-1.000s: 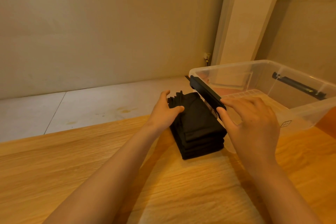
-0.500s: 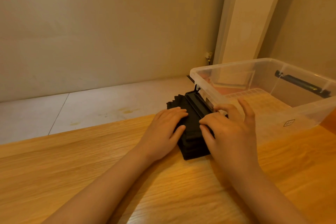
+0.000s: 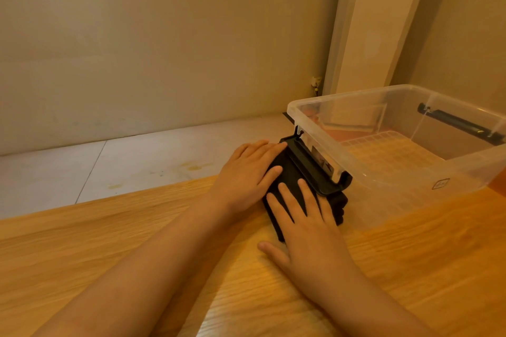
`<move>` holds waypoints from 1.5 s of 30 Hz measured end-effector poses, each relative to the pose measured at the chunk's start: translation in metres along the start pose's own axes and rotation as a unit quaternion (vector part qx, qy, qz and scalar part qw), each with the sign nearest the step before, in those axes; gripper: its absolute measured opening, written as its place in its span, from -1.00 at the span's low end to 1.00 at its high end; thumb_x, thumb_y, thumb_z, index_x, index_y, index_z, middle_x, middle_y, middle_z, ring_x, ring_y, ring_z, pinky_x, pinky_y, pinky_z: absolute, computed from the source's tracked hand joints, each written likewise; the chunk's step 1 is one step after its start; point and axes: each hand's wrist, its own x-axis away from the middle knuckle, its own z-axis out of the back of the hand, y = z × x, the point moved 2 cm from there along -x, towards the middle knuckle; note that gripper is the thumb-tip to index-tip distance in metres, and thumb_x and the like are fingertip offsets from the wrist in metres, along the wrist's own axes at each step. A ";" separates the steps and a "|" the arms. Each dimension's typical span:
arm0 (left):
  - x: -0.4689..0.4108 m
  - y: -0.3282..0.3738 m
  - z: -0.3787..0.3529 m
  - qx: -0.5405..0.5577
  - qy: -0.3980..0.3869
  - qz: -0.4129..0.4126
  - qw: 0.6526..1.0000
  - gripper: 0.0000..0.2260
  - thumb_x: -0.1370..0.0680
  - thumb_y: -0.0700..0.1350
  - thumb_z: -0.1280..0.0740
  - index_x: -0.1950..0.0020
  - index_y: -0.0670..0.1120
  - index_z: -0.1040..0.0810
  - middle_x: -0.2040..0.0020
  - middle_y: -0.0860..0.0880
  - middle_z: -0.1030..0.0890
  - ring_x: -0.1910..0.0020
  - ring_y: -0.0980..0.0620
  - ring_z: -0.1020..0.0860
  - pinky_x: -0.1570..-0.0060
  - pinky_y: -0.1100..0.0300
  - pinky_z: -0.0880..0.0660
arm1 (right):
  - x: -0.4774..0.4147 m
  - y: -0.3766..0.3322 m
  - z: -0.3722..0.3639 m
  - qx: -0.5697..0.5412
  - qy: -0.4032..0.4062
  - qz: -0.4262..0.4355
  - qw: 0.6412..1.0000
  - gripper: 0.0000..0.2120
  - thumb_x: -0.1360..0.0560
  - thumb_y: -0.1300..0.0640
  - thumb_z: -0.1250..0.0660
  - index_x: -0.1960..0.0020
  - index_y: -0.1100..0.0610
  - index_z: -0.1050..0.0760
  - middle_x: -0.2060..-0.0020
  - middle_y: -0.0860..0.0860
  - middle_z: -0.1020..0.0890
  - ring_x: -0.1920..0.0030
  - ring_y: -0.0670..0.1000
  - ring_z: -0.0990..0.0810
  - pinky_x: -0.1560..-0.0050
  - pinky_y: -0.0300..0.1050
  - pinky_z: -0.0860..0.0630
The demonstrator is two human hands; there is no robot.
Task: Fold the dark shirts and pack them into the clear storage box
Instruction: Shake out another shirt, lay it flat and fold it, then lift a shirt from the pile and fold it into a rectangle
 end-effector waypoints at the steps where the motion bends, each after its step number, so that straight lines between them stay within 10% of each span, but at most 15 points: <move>1: 0.000 -0.004 -0.005 -0.017 -0.017 0.023 0.999 -0.56 -0.68 0.07 0.02 -0.56 0.06 -0.10 -0.54 0.05 -0.20 -0.53 0.09 -0.08 -0.49 0.12 0.04 | 0.001 0.000 -0.003 0.007 0.013 0.000 1.000 -0.27 -0.40 -0.36 0.01 -0.30 0.07 -0.54 -0.27 0.10 -0.57 -0.30 0.26 -0.49 -0.24 0.18 -0.20; 13: 0.011 -0.012 -0.027 0.091 -0.080 0.093 0.988 -0.52 -0.68 0.09 0.05 -0.58 0.08 0.05 -0.60 0.04 0.04 -0.48 -0.02 -0.24 -0.40 0.04 -0.27 | 0.003 -0.006 -0.017 0.014 0.059 0.003 0.998 -0.22 -0.36 -0.37 0.02 -0.27 0.12 -0.55 -0.27 0.11 -0.56 -0.32 0.27 -0.46 -0.31 0.24 -0.12; 26: 0.107 -0.018 0.040 -0.063 -0.055 0.151 0.985 -0.46 -0.65 0.18 0.18 -0.58 0.00 0.19 -0.59 0.04 0.19 -0.54 0.08 0.24 -0.45 0.12 0.33 | 0.044 -0.043 0.021 -0.046 0.029 0.066 0.996 -0.45 -0.52 -0.13 -0.06 -0.44 0.07 -0.35 -0.44 0.03 -0.37 -0.49 0.06 -0.23 -0.40 0.10 -0.09; 38: 0.341 -0.074 0.174 -0.204 0.003 0.213 0.956 -0.26 -0.46 0.28 0.42 -0.58 -0.01 0.13 -0.56 0.07 0.23 -0.51 0.11 0.32 -0.46 0.08 0.39 | 0.029 -0.254 0.081 -0.197 0.159 0.323 0.912 -0.57 -0.59 0.01 -0.12 -0.40 0.13 -0.42 -0.40 0.05 -0.43 -0.45 0.02 -0.29 -0.41 -0.04 -0.21; 45: 0.457 -0.136 0.231 -0.186 0.060 0.332 0.923 -0.38 -0.58 0.25 0.18 -0.59 0.00 0.01 -0.59 0.06 0.04 -0.56 0.11 0.13 -0.50 0.10 0.21 | -0.004 -0.373 0.103 -0.317 0.061 0.311 0.894 -0.45 -0.60 -0.15 -0.04 -0.52 0.05 -0.22 -0.49 -0.04 -0.28 -0.51 -0.05 -0.15 -0.50 -0.02 -0.15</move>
